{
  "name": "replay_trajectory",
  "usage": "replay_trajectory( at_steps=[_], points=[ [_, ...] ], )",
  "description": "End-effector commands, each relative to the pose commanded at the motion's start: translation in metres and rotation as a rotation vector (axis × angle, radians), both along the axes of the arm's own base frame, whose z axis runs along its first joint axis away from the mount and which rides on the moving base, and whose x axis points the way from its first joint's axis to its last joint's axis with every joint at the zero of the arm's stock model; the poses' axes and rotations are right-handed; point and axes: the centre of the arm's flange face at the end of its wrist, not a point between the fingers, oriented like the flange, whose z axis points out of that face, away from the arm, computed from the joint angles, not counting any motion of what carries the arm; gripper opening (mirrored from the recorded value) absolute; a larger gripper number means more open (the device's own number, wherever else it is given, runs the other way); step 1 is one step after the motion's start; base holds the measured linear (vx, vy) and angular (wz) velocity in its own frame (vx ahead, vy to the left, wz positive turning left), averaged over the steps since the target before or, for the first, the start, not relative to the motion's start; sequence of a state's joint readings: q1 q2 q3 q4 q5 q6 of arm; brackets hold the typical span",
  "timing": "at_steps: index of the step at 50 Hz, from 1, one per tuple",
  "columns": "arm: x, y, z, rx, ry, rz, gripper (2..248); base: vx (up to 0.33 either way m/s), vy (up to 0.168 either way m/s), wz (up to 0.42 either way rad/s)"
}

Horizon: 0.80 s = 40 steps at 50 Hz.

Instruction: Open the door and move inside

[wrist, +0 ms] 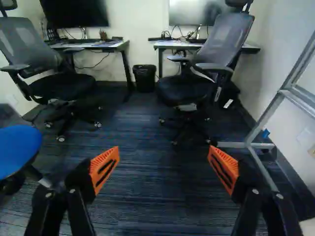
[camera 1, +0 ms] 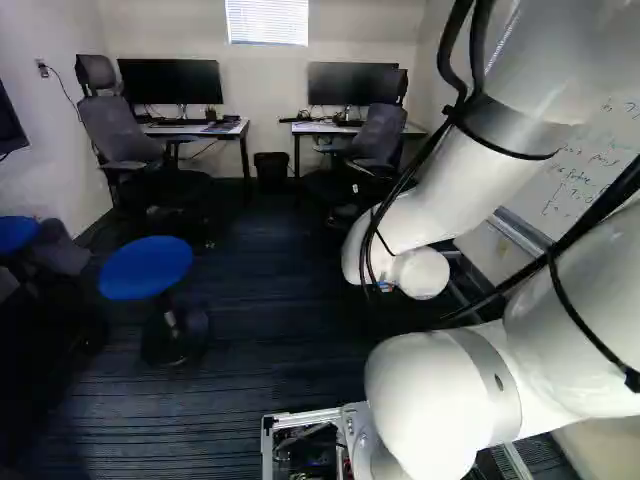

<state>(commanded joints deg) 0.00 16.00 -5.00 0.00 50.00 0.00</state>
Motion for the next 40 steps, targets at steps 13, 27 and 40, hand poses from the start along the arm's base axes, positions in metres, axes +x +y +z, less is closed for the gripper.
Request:
replay_trajectory(
  at_steps=[13,27,40],
  points=[
    [0.0000,0.0000,0.0000,0.000,0.000,0.000,247,0.000,0.000,0.000],
    [0.0000,0.0000,0.0000,0.000,0.000,0.000,247,0.000,0.000,0.000],
    [0.0000,0.0000,0.0000,0.000,0.000,0.000,247,0.000,0.000,0.000]
  ],
)
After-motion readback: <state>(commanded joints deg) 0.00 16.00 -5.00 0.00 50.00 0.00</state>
